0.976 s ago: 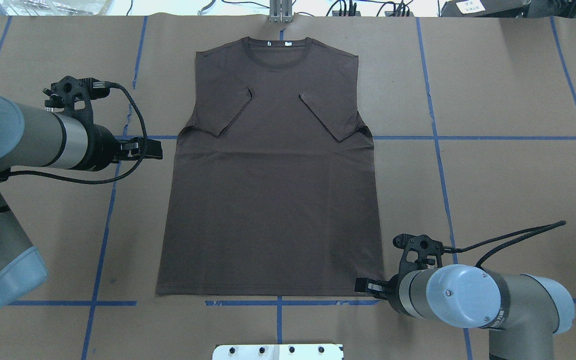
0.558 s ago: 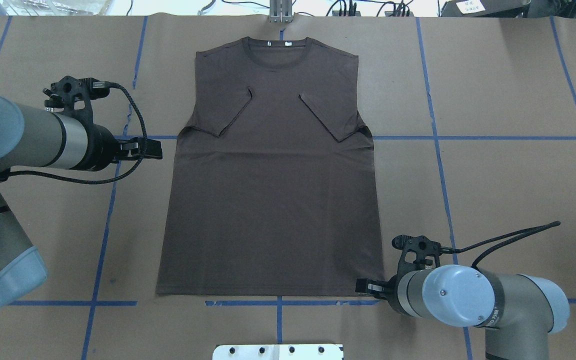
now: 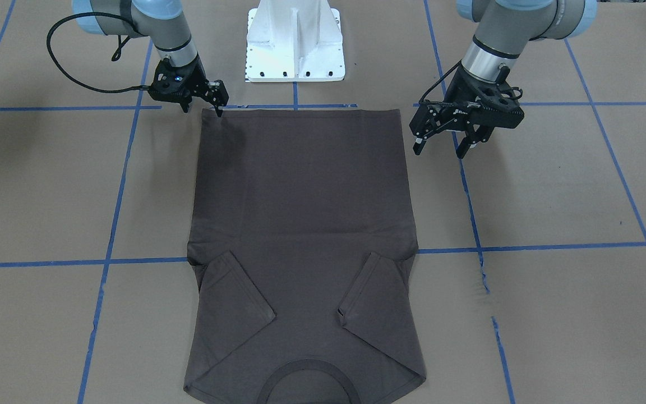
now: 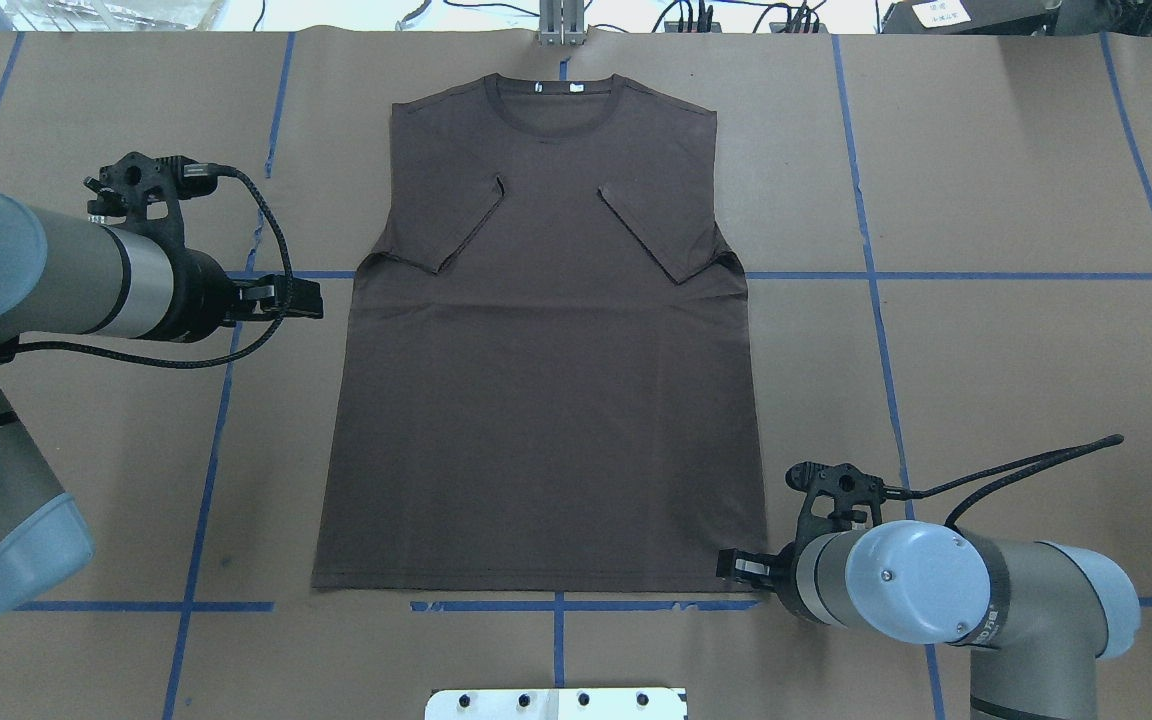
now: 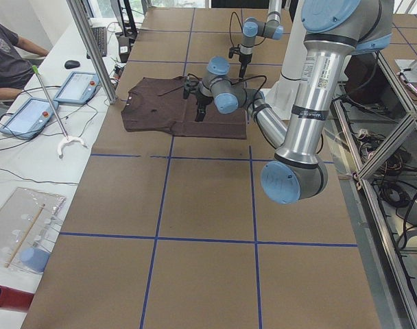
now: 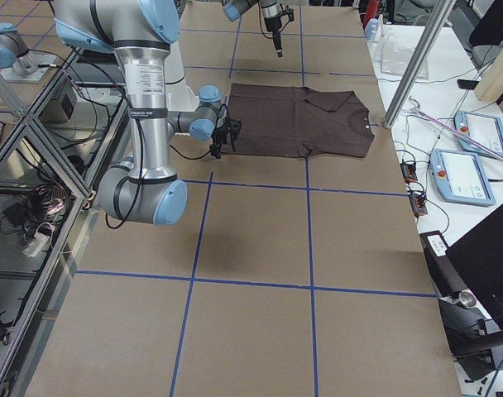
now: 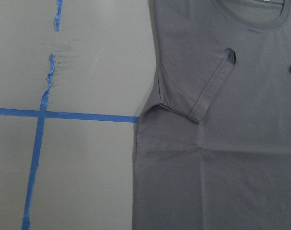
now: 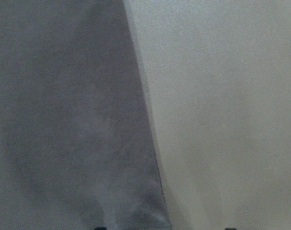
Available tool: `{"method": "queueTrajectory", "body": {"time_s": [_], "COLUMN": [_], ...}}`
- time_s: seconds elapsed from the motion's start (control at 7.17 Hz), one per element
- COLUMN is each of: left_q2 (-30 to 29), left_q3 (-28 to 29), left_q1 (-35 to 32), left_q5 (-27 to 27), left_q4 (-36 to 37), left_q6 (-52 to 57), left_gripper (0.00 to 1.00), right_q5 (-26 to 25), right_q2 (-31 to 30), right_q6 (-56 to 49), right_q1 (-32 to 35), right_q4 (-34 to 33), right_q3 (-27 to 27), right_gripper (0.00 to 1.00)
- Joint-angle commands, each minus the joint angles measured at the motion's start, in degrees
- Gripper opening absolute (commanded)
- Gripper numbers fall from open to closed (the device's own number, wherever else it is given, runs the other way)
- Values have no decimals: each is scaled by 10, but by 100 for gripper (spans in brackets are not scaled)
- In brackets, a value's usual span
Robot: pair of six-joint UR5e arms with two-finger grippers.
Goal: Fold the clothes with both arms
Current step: 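Grasp the hem corners with both grippers and lift them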
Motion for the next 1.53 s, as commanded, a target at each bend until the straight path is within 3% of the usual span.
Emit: {"method": "queueTrajectory", "body": {"time_s": [0.0, 0.14, 0.28, 0.84, 1.12, 1.39], "left_q2": [-1, -1, -1, 19, 106, 121], "left_q3": [3, 3, 3, -5, -72, -76], "left_q1": [1, 1, 1, 5, 77, 222], "left_q5": [0, 0, 0, -5, 16, 130], "left_q4": [0, 0, 0, 14, 10, 13], "left_q6": [0, 1, 1, -34, -136, -273], "left_gripper": [100, 100, 100, 100, 100, 100], "right_q5": [1, 1, 1, 2, 3, 25], "right_q2": [-1, -1, -1, -2, -3, -3], "right_q6": [0, 0, 0, 0, -2, -40], "right_q1": [1, 1, 1, 4, 9, 32], "right_q4": [0, 0, 0, 2, 3, 4], "right_q3": [1, 3, 3, 22, 35, 40], "right_gripper": [24, 5, 0, 0, 0, 0]}}
